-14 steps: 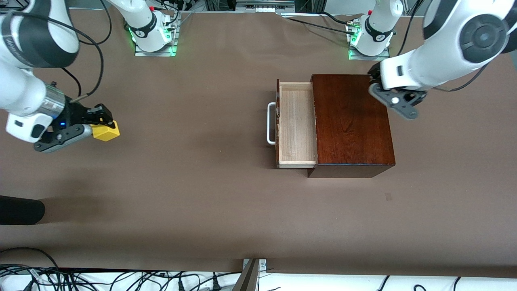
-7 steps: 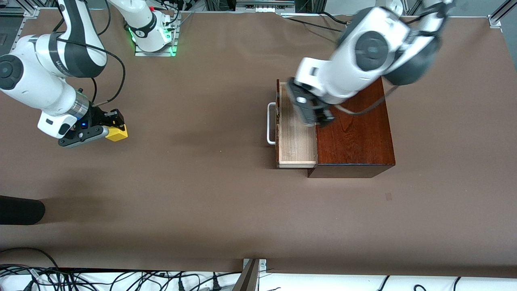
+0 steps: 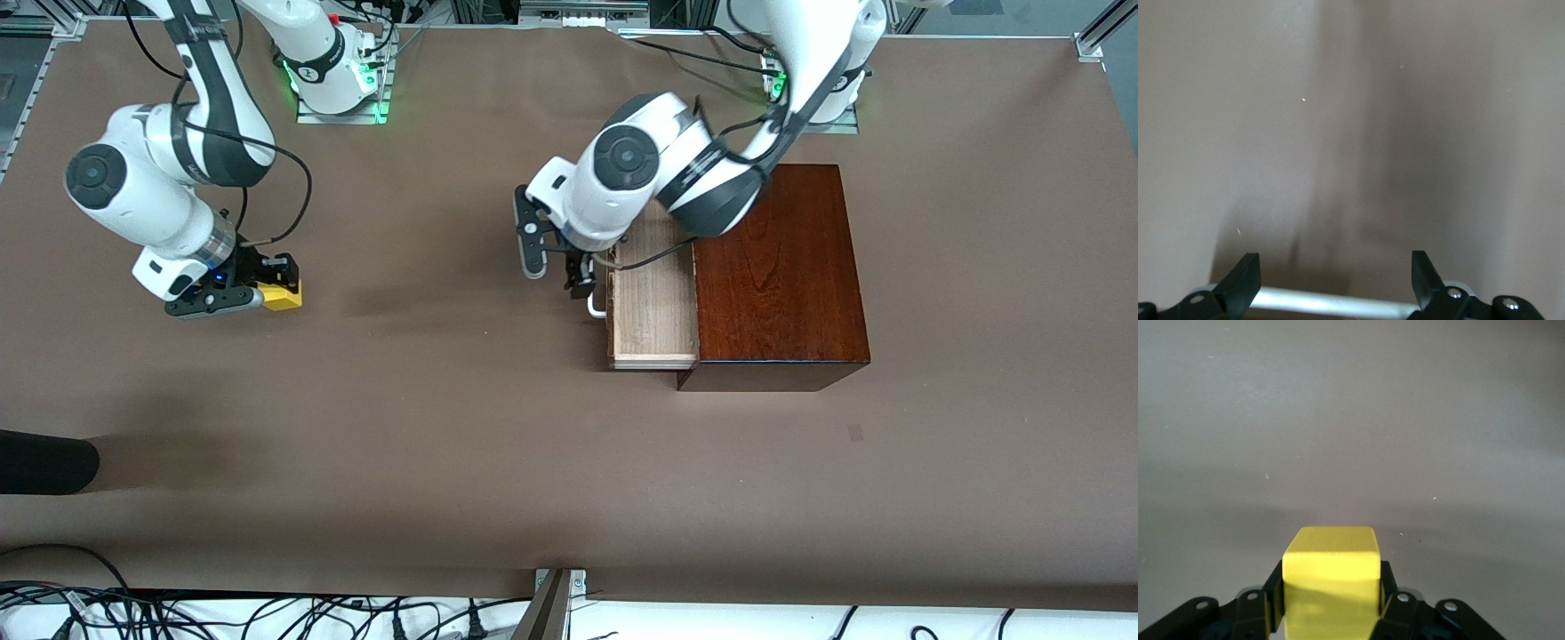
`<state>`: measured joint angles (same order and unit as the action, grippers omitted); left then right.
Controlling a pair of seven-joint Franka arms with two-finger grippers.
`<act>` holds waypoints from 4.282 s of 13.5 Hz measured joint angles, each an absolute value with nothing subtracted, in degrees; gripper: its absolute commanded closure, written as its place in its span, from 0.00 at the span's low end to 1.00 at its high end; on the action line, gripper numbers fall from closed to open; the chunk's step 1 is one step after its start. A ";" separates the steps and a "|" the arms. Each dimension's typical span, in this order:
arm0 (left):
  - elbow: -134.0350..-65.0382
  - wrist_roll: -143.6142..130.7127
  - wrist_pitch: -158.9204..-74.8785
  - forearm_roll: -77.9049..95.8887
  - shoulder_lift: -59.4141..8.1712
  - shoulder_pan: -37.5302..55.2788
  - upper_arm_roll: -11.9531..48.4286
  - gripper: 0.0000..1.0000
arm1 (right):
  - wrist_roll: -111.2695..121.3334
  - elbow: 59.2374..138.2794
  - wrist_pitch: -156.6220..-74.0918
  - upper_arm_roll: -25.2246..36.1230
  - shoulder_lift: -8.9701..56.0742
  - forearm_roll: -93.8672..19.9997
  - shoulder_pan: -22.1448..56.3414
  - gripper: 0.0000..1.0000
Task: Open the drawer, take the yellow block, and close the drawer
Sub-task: 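Move the left gripper to the drawer front while the right gripper lowers the block, then push the drawer shut with the left gripper while the right gripper releases the block, then press the drawer fully closed with the left gripper while the right gripper withdraws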
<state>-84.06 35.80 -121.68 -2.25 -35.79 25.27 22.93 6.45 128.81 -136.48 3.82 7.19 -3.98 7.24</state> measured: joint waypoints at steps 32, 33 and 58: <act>-85.13 52.19 -108.16 -13.65 -39.61 20.24 21.91 0.00 | -1.68 126.45 -133.11 1.96 3.29 -3.91 7.23 0.00; -85.14 52.28 -107.86 -13.65 -39.50 20.04 21.91 0.00 | -1.64 124.86 -127.87 1.95 0.40 -3.86 7.23 0.00; -85.07 52.99 -103.84 -13.57 -37.28 18.97 21.93 0.00 | 3.59 94.19 -94.22 2.50 1.34 -0.27 6.38 0.00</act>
<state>-85.07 52.99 -103.84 -13.57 -37.28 18.97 21.93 3.59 94.19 -94.22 2.50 1.34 -0.27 6.38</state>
